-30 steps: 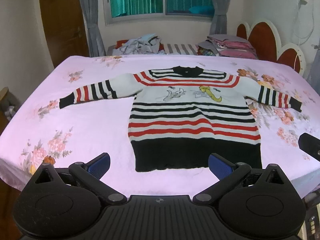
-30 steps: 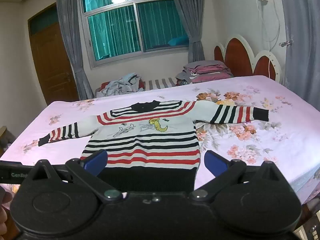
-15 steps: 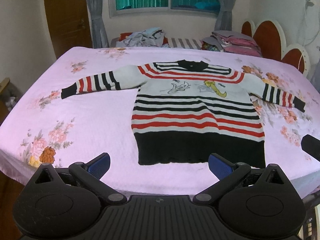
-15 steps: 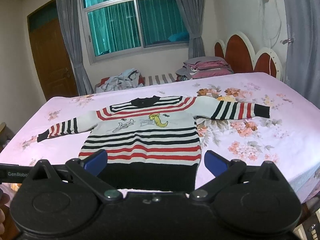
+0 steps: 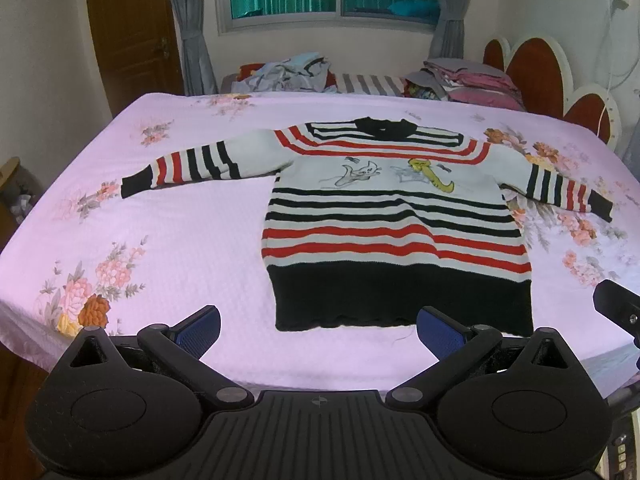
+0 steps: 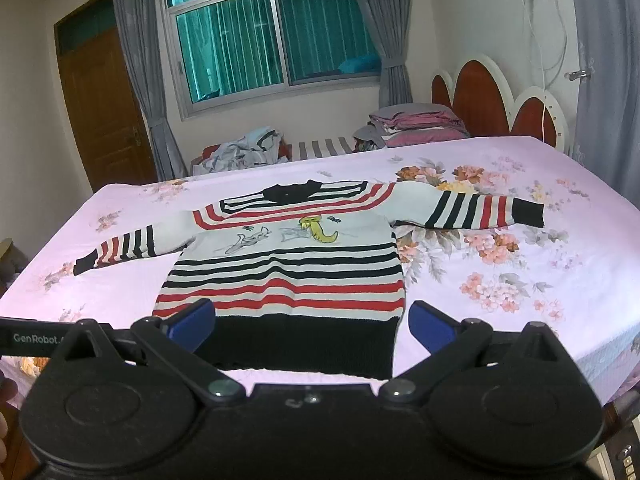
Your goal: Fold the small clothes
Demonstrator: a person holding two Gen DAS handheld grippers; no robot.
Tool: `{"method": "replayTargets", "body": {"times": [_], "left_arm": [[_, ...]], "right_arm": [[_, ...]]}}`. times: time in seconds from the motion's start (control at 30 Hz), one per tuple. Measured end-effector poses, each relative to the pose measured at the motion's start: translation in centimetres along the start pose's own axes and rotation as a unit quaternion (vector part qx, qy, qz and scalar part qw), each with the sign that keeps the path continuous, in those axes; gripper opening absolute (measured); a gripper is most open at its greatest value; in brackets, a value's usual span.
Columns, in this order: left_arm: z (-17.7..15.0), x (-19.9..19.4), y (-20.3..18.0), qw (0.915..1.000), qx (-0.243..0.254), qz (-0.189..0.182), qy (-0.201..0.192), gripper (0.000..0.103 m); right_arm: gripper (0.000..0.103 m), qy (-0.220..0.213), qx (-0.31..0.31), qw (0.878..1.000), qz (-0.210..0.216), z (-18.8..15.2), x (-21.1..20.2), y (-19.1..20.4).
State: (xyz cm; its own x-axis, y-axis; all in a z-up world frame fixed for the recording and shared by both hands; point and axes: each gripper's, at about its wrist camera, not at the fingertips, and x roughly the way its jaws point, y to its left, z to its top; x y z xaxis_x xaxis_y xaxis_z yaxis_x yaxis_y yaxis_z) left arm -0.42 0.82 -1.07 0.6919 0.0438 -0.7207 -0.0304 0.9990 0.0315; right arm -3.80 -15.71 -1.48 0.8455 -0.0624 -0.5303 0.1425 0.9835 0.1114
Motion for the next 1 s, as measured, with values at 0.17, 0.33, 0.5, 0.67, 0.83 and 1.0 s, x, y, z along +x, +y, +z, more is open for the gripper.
{"method": "replayTargets", "body": {"times": [0.17,0.33,0.5,0.67,0.83,1.0], "left_arm": [[0.02,0.22,0.0,1.0,0.001,0.0,-0.002,0.103],[0.05,0.36,0.09,1.0,0.001,-0.002,-0.001,0.103],[0.09,0.43,0.08,1.0,0.0,-0.002,0.0,0.103],[0.16,0.55,0.15,1.0,0.0,-0.003,0.001,0.103],[0.11,0.67,0.39,1.0,-0.002,-0.002,0.002,0.103],[0.23,0.75,0.66,1.0,-0.004,-0.001,0.001,0.103]], "right_arm": [[0.103,0.0,0.0,1.0,0.0,-0.05,0.04,-0.08],[0.103,0.001,0.002,1.0,-0.002,-0.18,0.28,-0.37],[0.103,0.001,0.002,1.0,-0.004,-0.19,0.46,-0.41],[0.103,0.001,0.002,1.0,-0.005,-0.17,0.46,-0.42],[0.103,0.002,0.003,1.0,-0.005,-0.21,0.55,-0.46],[0.103,0.002,0.003,1.0,-0.006,-0.26,0.66,-0.43]]}}
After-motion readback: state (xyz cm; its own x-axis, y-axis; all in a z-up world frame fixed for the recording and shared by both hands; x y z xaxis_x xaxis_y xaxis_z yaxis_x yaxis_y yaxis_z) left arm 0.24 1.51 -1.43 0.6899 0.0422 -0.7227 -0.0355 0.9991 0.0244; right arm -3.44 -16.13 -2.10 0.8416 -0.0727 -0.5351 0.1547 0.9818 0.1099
